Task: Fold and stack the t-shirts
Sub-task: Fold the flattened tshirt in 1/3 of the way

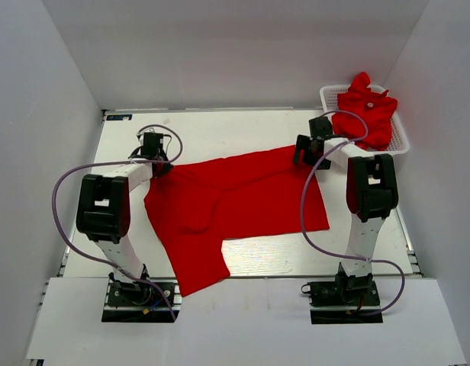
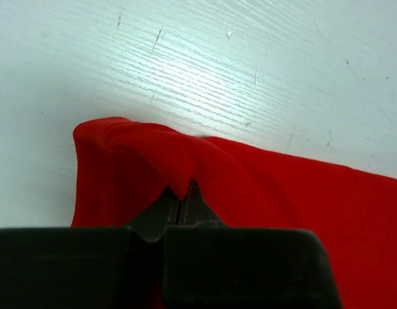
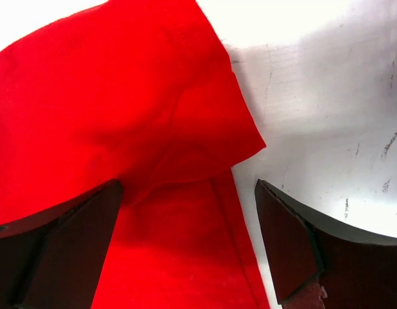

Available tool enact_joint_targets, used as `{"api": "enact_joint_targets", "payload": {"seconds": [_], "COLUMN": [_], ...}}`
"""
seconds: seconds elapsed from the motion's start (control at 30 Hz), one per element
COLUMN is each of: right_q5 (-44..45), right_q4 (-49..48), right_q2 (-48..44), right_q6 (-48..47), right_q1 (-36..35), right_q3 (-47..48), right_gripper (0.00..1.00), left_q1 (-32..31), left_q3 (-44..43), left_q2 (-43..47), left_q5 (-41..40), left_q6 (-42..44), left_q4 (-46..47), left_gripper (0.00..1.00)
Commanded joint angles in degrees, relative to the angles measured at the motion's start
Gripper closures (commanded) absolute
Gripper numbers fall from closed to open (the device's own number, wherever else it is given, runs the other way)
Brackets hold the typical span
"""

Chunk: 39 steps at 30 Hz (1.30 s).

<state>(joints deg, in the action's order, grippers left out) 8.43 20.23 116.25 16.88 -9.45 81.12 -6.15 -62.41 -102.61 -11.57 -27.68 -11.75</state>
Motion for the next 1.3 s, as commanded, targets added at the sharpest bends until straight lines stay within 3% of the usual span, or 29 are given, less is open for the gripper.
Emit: {"api": "enact_joint_targets", "payload": {"seconds": [0.0,0.13,0.27,0.5,0.7,0.9,1.0,1.13,1.17,1.27], "right_q5": [3.26,3.44,4.14,4.05,4.05,3.62,3.0,2.91,2.65,1.51], "right_q4": [-1.86,-2.3,-3.26,-3.44,-3.44,-4.23,-4.32,-5.02,-6.33,-8.0], "right_q2": [-3.13,-3.39,-4.62,-4.27,-4.36,-4.28,-4.1,-4.1,-4.1,-4.01], "right_q6": [4.65,5.61,6.58,7.02,8.08,8.69,8.87,9.74,10.27,11.24], "right_q1": [1.45,1.46,1.63,1.98,2.51,2.6,2.69,2.69,2.77,2.6], "right_q3": [-0.79,-0.96,-1.84,-2.46,-2.02,-1.67,-1.32,-1.23,-1.49,-1.49], "right_gripper": [0.11,0.11,0.11,0.11,0.11,0.11,0.11,0.13,0.13,0.16], "left_q1": [1.23,1.75,1.76,3.6,5.88,8.34,8.88,10.02,10.02,10.54], "left_q3": [2.99,1.77,-2.71,-8.68,-15.45,-17.47,-19.93,-24.24,-26.16,-27.93], "left_q2": [6.62,9.44,8.83,2.95,-5.66,-10.32,-12.0,-13.5,-13.5,-12.45], "left_q5": [2.69,9.62,13.68,13.16,5.95,7.79,7.79,7.79,7.79,7.27], "left_q6": [2.36,5.7,7.55,8.61,6.24,5.71,5.18,5.18,5.18,5.18], "left_q4": [5.84,7.0,1.65,-2.39,-10.83,-13.03,-15.48,-18.82,-19.62,-21.03], "left_gripper": [1.0,1.0,1.0,1.0,1.0,0.99,0.81,0.05,0.0,0.0]}}
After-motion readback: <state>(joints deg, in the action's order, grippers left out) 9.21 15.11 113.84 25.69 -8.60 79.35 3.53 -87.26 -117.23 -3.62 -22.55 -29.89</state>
